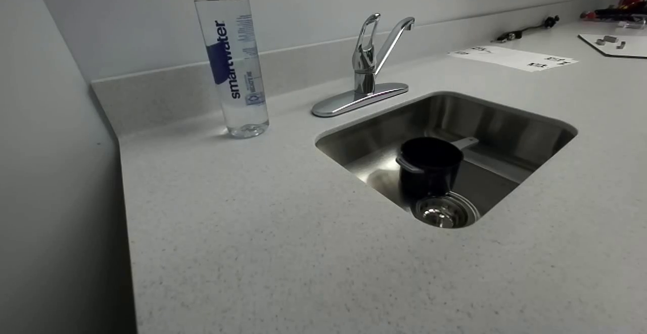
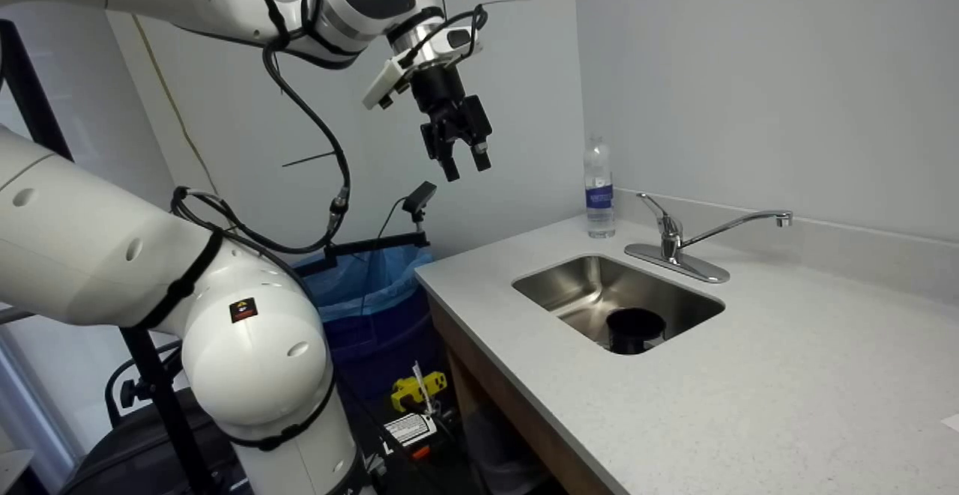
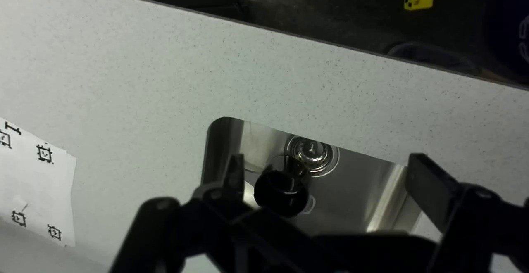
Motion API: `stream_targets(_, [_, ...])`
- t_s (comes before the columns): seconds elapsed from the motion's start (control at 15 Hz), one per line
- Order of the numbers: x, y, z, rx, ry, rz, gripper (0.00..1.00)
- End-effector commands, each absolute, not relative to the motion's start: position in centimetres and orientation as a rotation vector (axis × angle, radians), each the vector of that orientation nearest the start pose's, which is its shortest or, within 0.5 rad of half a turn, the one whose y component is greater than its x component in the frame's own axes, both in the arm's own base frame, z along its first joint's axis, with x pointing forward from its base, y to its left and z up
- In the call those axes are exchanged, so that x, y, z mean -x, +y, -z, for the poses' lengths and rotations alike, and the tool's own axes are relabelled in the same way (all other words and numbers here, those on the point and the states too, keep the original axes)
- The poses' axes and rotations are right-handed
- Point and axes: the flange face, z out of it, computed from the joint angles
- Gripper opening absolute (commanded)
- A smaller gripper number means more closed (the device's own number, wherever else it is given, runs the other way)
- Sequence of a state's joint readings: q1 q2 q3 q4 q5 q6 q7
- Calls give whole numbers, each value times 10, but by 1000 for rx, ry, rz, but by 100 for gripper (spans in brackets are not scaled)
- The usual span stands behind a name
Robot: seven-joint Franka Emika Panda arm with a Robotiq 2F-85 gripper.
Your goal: Rotate the spout from right to left
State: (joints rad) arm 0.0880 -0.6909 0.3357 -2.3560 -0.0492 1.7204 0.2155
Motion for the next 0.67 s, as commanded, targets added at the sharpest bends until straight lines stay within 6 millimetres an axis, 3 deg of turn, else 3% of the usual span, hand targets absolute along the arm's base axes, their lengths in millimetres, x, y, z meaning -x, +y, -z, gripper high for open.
stream_targets(0.0, [-327,153,-551,3361,-243,131,100])
stream_targets(0.33, [-364,116,-516,3303,-182,10,100])
stream_targets(0.6, [-409,78,-479,3228,-132,-86,100])
